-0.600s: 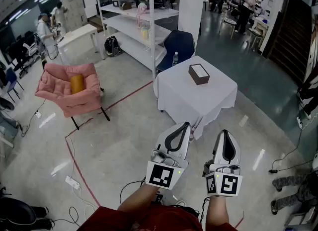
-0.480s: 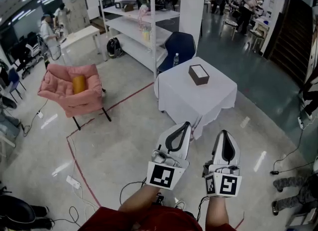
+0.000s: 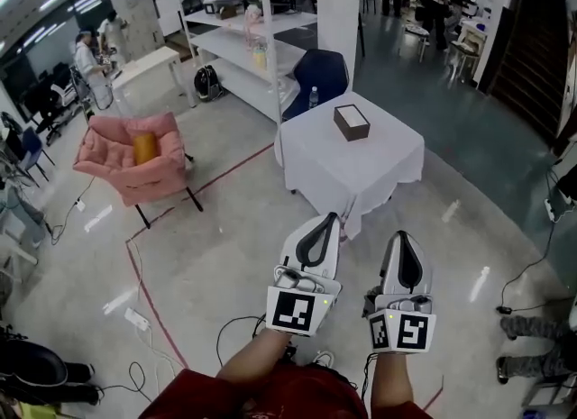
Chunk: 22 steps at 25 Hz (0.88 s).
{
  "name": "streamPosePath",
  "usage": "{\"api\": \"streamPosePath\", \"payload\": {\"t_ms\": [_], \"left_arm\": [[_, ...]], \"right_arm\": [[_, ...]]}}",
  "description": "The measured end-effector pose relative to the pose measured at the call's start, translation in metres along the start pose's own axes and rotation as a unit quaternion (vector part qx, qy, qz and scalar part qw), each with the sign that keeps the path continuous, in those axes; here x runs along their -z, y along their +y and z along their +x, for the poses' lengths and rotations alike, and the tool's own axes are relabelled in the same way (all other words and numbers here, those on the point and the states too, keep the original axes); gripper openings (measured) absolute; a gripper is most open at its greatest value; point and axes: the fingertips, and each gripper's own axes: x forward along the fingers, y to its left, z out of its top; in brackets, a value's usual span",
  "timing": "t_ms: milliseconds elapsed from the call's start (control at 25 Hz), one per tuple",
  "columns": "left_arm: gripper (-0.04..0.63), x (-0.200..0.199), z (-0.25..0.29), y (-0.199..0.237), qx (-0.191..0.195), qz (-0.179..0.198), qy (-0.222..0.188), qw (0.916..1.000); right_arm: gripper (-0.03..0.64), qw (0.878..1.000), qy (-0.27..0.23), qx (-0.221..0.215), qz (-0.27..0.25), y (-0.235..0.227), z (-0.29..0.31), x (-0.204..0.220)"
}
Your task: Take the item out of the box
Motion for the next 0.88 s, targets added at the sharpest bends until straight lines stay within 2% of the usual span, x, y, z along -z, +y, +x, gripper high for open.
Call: {"api": "streamPosePath", "payload": {"t_ms": [160, 520, 720, 880], "left_arm": [[0.0, 0.013, 0.005, -0.026, 0.0, 0.008, 0.017, 0.9998], [0.001, 0.025, 0.018, -0.064, -0.005, 0.013, 0.017, 0.9998], [0.0, 0.033, 0.032, -0.069, -0.005, -0.001, 0.012, 0.9999], [0.0, 0.049, 0.045, -0.063, 0.004, 0.009, 0.037, 0.9993]], "right_arm": [[0.0, 1.0, -0.001, 0.002, 0.01, -0.029, -0.013, 0.001], [0.0, 1.0, -0.005, 0.004, 0.012, -0.068, -0.028, 0.005], [0.0, 1.0, -0.003, 0.003, 0.008, -0.08, -0.021, 0.01], [0.0, 1.0, 0.001, 0.005, 0.011, -0.089, -0.008, 0.016]]}}
